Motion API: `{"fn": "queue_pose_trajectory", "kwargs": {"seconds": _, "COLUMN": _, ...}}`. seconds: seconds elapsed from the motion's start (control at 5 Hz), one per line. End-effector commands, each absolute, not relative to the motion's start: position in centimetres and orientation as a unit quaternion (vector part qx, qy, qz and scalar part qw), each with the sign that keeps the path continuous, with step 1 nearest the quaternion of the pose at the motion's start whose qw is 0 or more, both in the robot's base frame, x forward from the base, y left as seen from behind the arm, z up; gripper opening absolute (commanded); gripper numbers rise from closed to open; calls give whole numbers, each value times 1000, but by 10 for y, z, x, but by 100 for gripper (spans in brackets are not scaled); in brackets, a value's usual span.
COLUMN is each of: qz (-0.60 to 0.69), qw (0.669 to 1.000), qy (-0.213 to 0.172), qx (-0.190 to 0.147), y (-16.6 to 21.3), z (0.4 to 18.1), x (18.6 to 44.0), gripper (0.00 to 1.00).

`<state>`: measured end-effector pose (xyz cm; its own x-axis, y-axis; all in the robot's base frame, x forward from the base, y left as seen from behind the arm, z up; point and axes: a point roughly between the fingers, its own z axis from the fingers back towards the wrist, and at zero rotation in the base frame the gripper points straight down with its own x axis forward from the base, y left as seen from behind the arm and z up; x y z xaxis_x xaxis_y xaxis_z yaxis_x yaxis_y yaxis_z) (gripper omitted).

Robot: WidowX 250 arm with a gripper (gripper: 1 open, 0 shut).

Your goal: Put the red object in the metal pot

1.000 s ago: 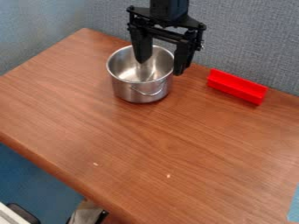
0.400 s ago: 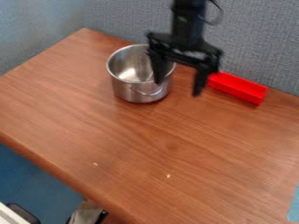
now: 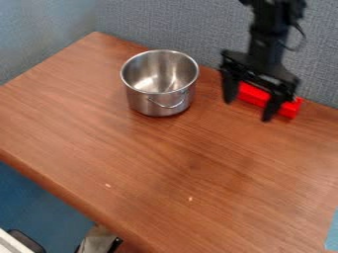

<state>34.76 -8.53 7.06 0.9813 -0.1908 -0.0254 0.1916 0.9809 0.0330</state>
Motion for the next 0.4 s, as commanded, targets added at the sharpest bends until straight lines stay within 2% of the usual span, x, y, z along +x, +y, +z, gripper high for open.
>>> {"fn": "queue_pose_trajectory", "kwargs": {"seconds": 0.0, "qz": -151, "qw": 987, "qy": -38, "qx": 32, "y": -110, "z": 73, "x": 370, "gripper": 100}}
{"fn": "queue_pose_trajectory", "kwargs": {"seconds": 0.2, "qz": -183, "qw": 981, "qy": -59, "qx": 42, "y": -97, "z": 79, "x": 388, "gripper": 0}}
